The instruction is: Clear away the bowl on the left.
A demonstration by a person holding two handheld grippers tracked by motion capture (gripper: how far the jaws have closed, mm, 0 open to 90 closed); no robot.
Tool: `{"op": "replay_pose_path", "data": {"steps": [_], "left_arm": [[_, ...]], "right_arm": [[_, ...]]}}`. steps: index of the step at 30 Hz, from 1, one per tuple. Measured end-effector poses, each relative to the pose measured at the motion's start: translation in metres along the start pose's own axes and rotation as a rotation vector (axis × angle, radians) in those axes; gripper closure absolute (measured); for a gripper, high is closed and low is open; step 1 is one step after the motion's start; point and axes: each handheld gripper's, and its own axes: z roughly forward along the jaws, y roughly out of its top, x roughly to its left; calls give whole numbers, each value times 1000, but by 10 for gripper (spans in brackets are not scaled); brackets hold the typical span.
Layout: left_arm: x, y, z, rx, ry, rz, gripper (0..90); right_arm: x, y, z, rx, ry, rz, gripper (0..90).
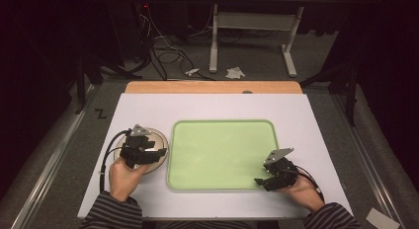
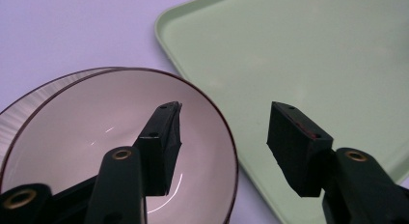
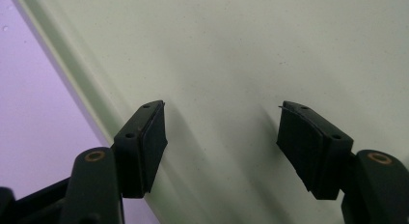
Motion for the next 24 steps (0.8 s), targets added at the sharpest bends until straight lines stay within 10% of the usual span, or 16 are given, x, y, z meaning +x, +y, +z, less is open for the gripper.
{"op": "replay_pose_path", "data": {"steps": [24], "left_arm": [[27,-6,-4,23,72,-69,451]], "right_arm": [[0,0,-1,-7,-1,-5,360]]}}
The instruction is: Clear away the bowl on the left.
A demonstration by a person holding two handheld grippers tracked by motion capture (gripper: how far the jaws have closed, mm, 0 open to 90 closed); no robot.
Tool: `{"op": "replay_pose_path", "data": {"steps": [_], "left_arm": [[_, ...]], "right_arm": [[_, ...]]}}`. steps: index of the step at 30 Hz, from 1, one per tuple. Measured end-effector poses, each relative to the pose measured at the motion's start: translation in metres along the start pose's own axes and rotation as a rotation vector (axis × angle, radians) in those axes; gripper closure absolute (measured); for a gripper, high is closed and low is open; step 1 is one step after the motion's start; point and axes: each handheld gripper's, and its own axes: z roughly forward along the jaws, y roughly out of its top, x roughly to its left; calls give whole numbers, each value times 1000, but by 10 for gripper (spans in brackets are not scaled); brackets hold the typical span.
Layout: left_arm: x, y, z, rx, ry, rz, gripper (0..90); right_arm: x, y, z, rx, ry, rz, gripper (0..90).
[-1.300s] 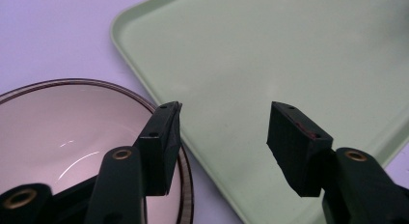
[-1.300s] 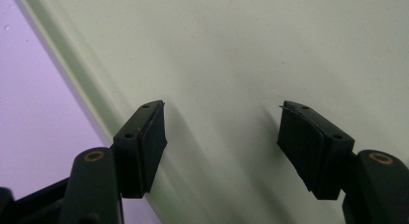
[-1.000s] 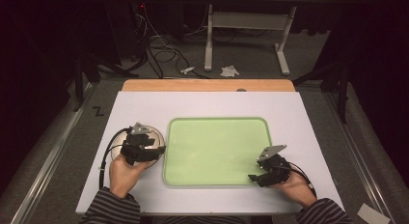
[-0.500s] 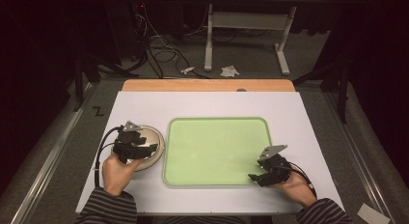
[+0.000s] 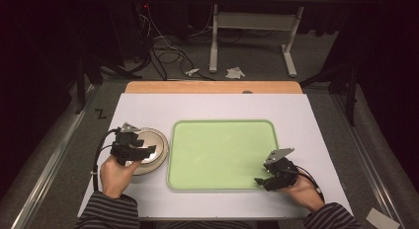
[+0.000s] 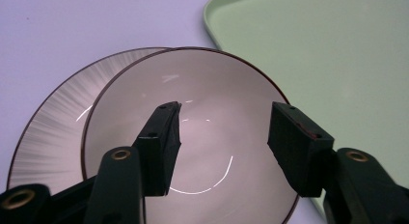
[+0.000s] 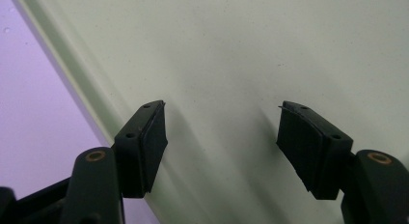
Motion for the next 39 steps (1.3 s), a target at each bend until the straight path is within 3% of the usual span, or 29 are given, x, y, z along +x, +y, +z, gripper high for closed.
{"op": "replay_pose_path", "data": {"steps": [16,18,39], "left_arm": [[25,-5,-6,-5,49,-76,451],[28,-6,-6,-11,39,-89,457],[33,-7,-12,-44,65,-117,454]], "right_arm": [[0,0,0,-1,0,1,360],[0,0,0,1,-1,2,360],[0,0,1,4,4,-5,359]]}}
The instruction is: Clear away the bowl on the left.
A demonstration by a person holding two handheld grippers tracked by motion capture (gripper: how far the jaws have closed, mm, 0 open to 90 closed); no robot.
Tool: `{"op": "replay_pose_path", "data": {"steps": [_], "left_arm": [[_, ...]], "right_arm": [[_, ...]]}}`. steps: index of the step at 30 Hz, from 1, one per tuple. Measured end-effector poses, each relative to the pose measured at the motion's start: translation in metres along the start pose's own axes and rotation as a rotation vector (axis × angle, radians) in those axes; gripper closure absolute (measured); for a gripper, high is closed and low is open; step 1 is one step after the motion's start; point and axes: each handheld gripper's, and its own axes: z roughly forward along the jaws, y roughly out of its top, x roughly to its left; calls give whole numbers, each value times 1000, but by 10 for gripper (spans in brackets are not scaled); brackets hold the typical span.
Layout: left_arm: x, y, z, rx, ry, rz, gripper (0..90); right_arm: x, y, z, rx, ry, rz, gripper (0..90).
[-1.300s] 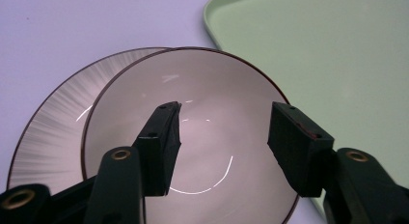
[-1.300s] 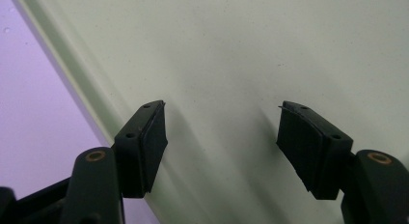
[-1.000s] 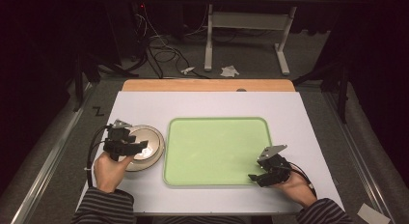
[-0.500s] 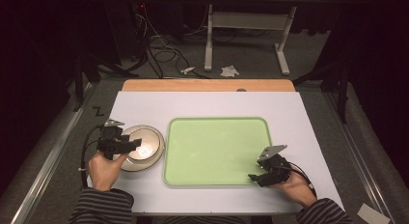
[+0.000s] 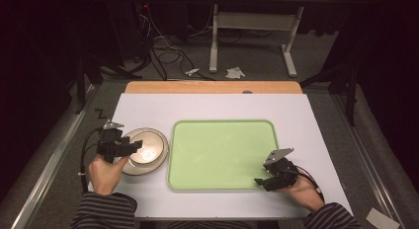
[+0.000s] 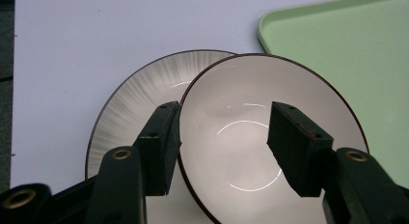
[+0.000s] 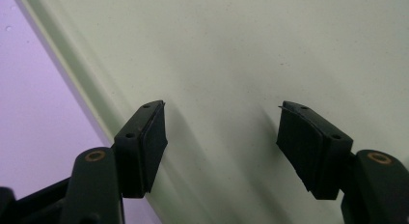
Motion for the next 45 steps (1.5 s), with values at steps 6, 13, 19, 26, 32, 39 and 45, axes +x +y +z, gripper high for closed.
{"op": "replay_pose_path", "data": {"steps": [6,13,19,26,32,39,45], "left_arm": [[4,-2,7,59,11,-34,444],[5,-3,15,119,13,-37,443],[10,-5,26,172,-19,-76,450],[6,-6,39,253,-2,-59,490],[7,-6,45,298,-9,-70,601],[17,-7,43,286,-62,-140,694],[19,-6,40,251,-92,-161,764]], "right_arm": [[1,0,1,7,5,10,358],[1,0,1,4,6,9,358],[1,0,1,5,4,6,358],[1,0,1,3,5,7,358],[1,0,1,5,5,6,357],[1,0,1,2,6,6,356],[1,0,1,4,6,9,353]]}}
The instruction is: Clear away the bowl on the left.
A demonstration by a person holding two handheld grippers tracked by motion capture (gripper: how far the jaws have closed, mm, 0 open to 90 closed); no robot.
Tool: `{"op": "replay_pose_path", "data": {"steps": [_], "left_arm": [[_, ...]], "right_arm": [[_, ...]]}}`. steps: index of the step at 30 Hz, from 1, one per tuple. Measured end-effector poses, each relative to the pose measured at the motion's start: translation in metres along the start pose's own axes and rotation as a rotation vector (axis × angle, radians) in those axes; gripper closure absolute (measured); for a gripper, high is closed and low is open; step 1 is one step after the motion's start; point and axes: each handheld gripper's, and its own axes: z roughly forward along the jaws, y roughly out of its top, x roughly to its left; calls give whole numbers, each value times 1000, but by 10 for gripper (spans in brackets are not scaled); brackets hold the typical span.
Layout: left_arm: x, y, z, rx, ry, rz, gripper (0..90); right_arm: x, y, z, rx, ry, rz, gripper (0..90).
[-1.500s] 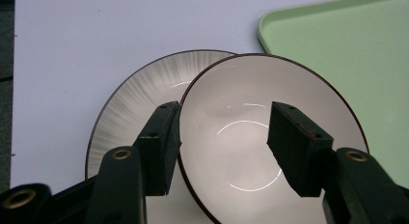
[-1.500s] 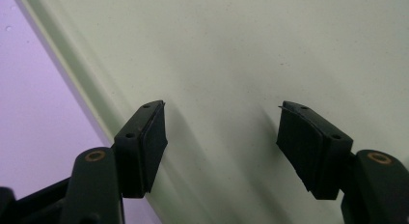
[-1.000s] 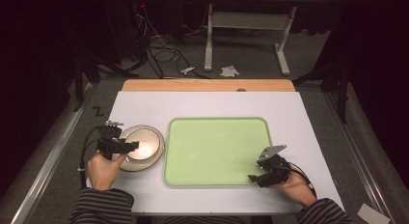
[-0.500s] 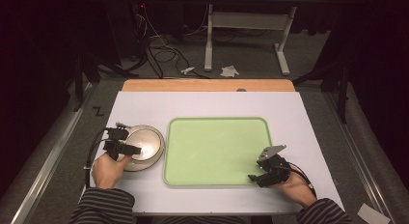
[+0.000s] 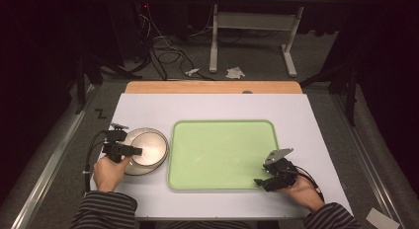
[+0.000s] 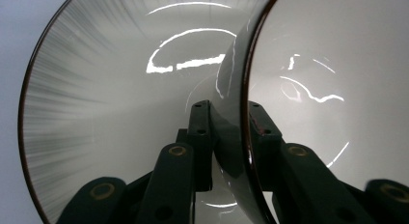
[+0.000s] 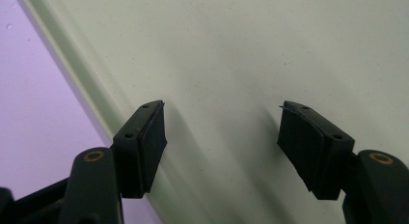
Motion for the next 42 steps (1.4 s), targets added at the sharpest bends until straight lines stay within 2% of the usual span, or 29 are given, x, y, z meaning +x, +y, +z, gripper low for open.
{"op": "replay_pose_path", "data": {"steps": [6,15,20,29,34,42], "left_arm": [[0,-1,-2,-18,-1,-3,791],[-2,-1,-8,-46,32,16,814],[-6,-1,-11,-56,63,54,815],[-14,-1,-16,-75,79,96,817],[-18,-1,-20,-86,59,108,817],[-26,-1,-32,-140,9,111,818]], "right_arm": [[0,0,0,-1,4,-3,351],[0,0,0,-3,7,-10,346],[0,0,0,-2,9,-9,347],[0,0,0,-2,9,-10,347],[0,0,0,-2,9,-9,348],[0,0,0,-3,9,-9,348]]}}
